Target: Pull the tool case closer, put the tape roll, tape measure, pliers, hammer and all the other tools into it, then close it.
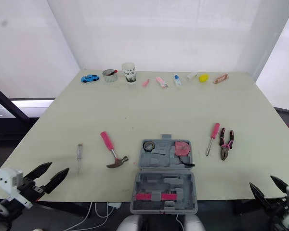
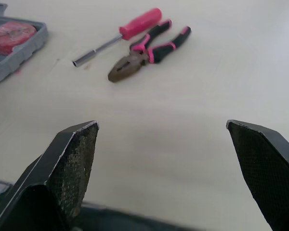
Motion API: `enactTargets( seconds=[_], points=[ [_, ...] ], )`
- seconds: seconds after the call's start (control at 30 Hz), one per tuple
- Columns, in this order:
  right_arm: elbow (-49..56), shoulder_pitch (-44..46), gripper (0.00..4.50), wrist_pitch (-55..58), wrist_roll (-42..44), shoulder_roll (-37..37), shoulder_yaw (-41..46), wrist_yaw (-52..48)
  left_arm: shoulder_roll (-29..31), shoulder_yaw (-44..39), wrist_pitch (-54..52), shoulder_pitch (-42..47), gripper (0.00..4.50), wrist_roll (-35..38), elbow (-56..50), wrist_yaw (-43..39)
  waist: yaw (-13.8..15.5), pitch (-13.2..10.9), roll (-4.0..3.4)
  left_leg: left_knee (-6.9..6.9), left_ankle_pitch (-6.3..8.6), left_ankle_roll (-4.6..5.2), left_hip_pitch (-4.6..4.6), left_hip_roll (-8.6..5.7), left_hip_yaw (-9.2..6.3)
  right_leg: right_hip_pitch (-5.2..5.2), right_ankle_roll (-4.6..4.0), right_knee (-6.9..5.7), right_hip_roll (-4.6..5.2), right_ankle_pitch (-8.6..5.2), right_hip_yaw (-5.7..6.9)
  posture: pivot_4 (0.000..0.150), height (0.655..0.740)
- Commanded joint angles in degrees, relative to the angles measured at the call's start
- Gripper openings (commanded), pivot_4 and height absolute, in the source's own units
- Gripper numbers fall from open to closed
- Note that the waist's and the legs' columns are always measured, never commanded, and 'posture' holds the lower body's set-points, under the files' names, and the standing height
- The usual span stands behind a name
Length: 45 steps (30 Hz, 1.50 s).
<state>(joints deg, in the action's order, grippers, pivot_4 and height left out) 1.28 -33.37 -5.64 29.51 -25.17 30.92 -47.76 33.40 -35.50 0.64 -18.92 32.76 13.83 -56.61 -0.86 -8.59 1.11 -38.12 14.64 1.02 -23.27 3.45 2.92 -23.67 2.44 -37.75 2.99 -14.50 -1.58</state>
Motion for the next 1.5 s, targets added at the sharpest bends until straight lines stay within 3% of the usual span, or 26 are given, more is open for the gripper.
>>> enactTargets(
  seconds=[0.03, 0.33, 0.93, 1.07, 1.5],
  points=[
    [1.31, -0.41, 4.46, -1.47, 1.5, -0.18, 2.35, -0.59, 0.19, -1.7, 1.58, -0.86, 4.5, 0.61, -0.89, -0.61, 0.01, -0.01, -0.02, 0.01, 0.0, 0.0, -0.01, -0.01, 0.0, 0.0, 0.0, 0.01, 0.02, 0.0, 0.01, 0.15, 0.74],
    [-2.21, 2.37, 4.46, -1.01, 1.47, -2.07, 3.08, -1.86, -1.47, -1.01, 1.57, -2.38, 4.5, 1.09, -2.79, -0.12, 0.13, 0.01, -0.02, 0.01, -0.01, 0.02, -0.39, -0.13, -0.12, -0.24, -0.23, 0.13, 0.15, 0.14, 0.18, 0.15, 0.74],
    [12.19, 10.38, 4.46, 10.5, 4.5, -7.19, -4.52, -2.81, -2.65, 5.23, -2.83, -0.1, 4.5, 0.46, -16.56, 4.17, 0.24, 0.02, 0.02, -0.06, -0.17, 0.3, -0.44, -0.19, -0.13, -0.15, -0.21, 0.11, -0.26, 0.14, 0.52, 0.15, 0.74],
    [16.01, 14.83, 4.46, 11.16, 4.34, -7.81, -7.55, -3.29, -3.87, 9.93, -5.06, 3.5, 4.5, -0.83, -19.83, 7.21, 0.37, 0.0, -0.03, -0.15, -0.18, 0.31, -0.42, -0.22, -0.13, -0.11, -0.19, 0.03, -0.27, 0.15, 0.51, 0.15, 0.74],
    [21.28, 17.62, 4.46, 10.66, 4.44, -9.08, -14.72, -10.1, -7.04, 17.31, -12.22, 7.48, 4.5, -1.9, -29.24, 16.78, 0.33, 0.01, 0.05, -0.23, -0.18, 0.32, -0.36, -0.33, -0.18, 0.04, -0.16, -0.02, -0.42, 0.15, 0.54, 0.15, 0.74]
  ],
)
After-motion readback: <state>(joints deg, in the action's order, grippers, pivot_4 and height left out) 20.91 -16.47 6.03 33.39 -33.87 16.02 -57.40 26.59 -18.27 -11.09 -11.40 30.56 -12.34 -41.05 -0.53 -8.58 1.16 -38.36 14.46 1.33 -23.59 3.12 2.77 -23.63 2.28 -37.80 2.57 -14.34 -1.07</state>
